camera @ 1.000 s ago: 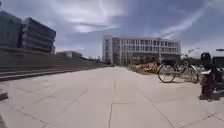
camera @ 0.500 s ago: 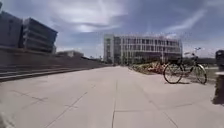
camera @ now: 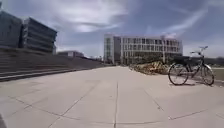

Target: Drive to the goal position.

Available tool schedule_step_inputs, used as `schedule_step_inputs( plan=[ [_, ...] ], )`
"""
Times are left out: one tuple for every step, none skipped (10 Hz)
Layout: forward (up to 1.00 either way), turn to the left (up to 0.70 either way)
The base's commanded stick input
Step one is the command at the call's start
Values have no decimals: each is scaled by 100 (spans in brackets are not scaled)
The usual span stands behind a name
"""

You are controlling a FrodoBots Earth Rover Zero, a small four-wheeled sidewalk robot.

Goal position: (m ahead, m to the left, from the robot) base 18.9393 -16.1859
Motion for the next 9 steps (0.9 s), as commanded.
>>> schedule_step_inputs(
  plan=[
    [60,0],
    [60,0],
    [60,0],
    [60,0],
    [60,0],
    [60,0],
    [60,0],
    [60,0],
    [60,0]
  ],
)
